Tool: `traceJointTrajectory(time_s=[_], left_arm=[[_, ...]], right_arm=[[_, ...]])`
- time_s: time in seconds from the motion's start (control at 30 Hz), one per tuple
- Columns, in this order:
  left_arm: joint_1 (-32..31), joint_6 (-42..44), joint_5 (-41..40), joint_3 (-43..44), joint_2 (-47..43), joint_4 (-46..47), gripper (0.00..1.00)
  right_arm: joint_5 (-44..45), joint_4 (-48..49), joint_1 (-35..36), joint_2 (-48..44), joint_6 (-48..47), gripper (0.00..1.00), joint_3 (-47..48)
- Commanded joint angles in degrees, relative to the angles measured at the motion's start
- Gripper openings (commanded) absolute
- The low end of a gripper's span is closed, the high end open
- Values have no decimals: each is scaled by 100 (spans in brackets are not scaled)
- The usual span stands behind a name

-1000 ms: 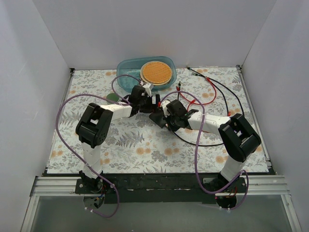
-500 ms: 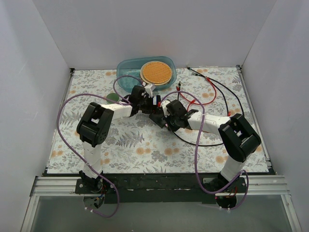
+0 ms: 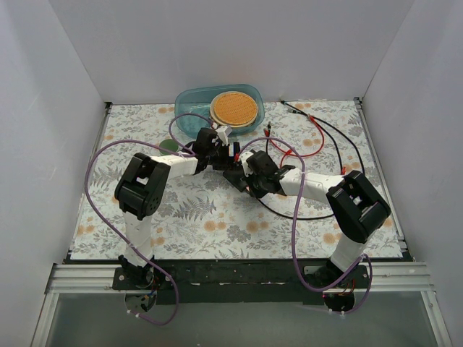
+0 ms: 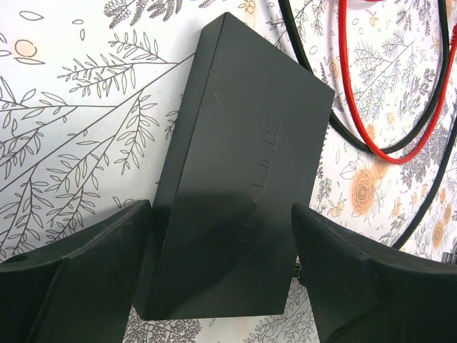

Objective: Insert the plug into the switch port

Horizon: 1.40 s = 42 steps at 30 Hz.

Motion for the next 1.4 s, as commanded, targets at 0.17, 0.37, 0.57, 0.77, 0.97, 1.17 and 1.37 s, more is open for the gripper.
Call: traceJointTrajectory(time_s=[0.17, 0.37, 0.57, 0.77, 0.97, 1.17, 1.37], left_arm=[[-29, -7, 129, 14, 106, -421, 78], [-29, -16, 129, 31, 106, -412, 78], [-38, -112, 120, 58, 80, -657, 77], [-29, -271, 190, 66, 62, -824, 75], [-47, -420, 252, 66, 53, -948, 72], [-47, -438, 172, 163, 115, -1080, 72], [-47, -464, 216, 172, 150, -1106, 72]], right_arm=[[328, 257, 28, -197, 120, 1, 350], [179, 398, 37, -346, 164, 1, 289], [91, 529, 46, -189, 217, 1, 262], [65, 758, 63, -83, 296, 1, 148], [30, 960, 81, -83, 331, 1, 7], [-58, 1312, 133, -276, 226, 1, -247], [47, 1540, 169, -478, 155, 1, -441]])
